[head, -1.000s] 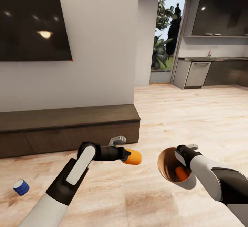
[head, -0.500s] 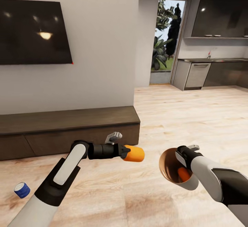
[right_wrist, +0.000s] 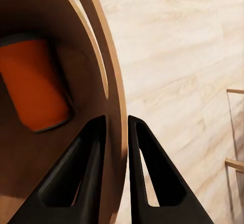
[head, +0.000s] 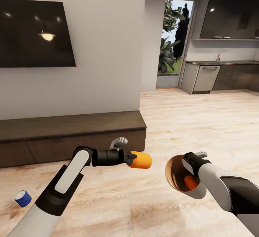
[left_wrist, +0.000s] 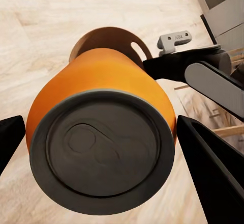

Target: Put the three can of soda from the living room inside the tash can in the kitchen.

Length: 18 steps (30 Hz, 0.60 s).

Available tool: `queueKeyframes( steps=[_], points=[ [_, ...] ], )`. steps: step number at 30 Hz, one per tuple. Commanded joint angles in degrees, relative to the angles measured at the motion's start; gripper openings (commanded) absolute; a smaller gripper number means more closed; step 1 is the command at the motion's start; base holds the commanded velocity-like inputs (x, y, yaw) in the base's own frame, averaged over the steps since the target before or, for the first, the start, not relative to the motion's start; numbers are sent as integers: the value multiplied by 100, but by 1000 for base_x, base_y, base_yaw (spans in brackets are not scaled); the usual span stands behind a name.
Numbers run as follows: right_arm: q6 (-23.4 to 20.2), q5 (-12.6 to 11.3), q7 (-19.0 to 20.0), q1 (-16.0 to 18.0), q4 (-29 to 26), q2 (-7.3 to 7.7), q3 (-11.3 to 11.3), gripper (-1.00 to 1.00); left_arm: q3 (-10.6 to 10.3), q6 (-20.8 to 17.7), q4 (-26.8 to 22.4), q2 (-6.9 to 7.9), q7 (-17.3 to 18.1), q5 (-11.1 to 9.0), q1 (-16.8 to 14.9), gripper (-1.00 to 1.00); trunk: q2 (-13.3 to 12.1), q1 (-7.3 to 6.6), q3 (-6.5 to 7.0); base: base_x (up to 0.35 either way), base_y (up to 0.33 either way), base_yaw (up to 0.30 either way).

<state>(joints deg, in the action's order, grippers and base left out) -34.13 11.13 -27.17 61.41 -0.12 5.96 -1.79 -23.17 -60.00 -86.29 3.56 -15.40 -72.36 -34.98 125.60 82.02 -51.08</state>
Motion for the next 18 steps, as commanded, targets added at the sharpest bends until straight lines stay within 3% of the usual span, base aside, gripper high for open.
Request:
queueKeyframes(
  steps=[1,18],
  points=[
    [-14,61,10,2,-4,-3,94,-100,-2,0,-5,-8,2,2,0,-100,0,0,1,0,0,0],
    [-18,76,10,-6,35,-493,101,-100,-12,0,-136,-112,11,-3,-27,-100,0,0,1,0,0,0]
  ],
)
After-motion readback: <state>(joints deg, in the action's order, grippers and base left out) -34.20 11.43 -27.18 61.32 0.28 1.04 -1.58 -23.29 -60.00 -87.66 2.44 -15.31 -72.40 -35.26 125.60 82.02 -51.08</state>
